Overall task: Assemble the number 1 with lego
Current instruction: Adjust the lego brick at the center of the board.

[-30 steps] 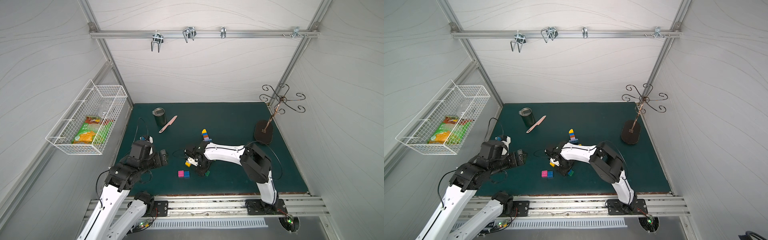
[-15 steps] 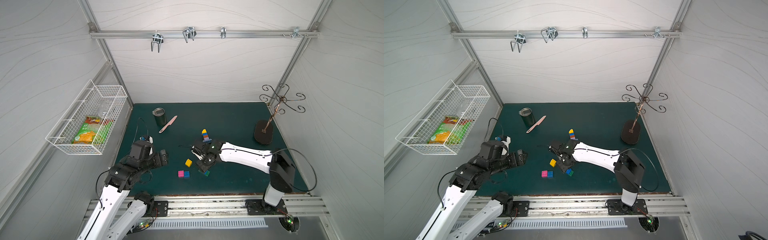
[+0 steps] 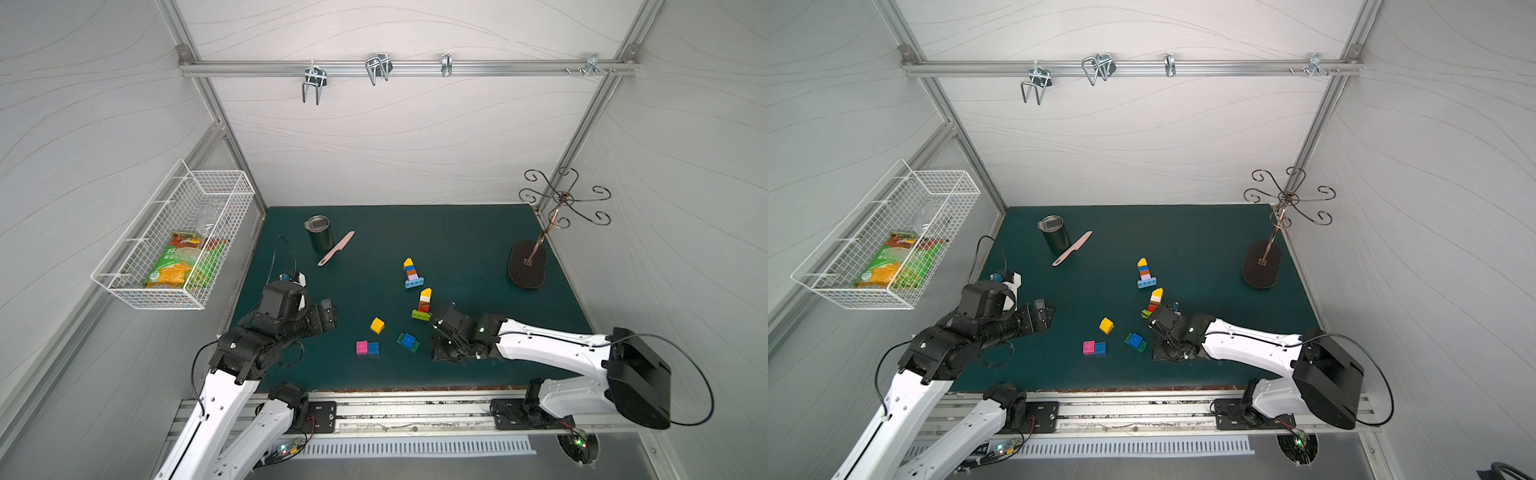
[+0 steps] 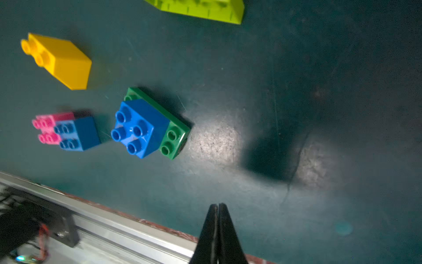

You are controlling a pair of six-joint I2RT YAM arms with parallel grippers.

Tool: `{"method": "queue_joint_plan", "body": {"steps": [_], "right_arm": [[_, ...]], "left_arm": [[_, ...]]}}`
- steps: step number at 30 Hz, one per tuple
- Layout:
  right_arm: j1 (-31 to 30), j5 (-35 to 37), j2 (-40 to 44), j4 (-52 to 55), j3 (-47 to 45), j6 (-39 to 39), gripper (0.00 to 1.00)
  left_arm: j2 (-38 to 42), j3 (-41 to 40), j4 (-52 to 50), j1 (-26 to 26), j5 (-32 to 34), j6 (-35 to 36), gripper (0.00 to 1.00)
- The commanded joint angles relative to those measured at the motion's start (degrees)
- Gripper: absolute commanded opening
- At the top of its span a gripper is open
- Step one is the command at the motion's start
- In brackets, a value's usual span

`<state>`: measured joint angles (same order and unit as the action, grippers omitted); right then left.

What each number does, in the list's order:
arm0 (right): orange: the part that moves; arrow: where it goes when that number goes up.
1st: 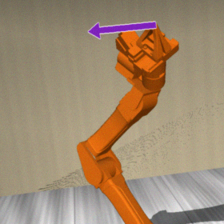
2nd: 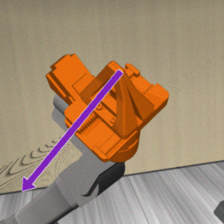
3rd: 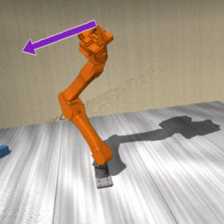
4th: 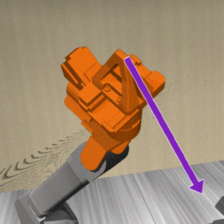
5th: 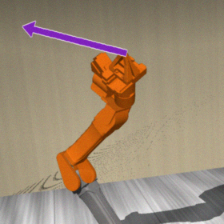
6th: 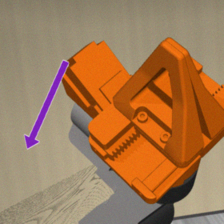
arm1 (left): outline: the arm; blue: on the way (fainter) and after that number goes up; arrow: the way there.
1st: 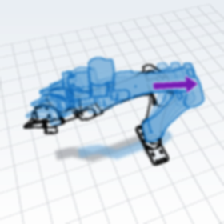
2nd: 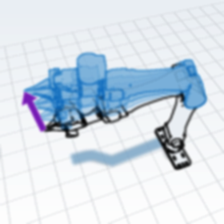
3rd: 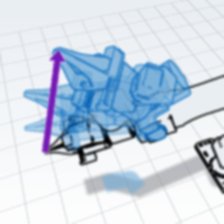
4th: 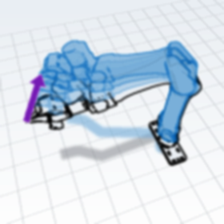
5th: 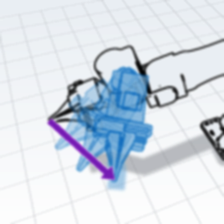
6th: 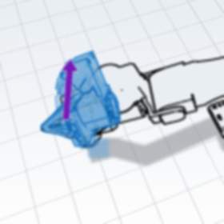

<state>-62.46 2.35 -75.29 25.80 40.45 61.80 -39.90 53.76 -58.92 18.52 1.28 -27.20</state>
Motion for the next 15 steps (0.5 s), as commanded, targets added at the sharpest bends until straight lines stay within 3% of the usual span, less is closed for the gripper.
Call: {"method": "queue_joint_plan", "body": {"steps": [1, 15], "right_arm": [[-2.26, -0.07, -0.73, -7.02, 0.19, 5.82, 0.0], [-6.32, 0.64, -8.12, -14.58, 0.42, 12.44, 0.0]], "left_arm": [[0.09, 0.65, 2.49, -0.15, -0.04, 0.31, 1.0], [-0.62, 0.74, 2.4, -0.15, -0.08, 0.39, 1.0]]}}
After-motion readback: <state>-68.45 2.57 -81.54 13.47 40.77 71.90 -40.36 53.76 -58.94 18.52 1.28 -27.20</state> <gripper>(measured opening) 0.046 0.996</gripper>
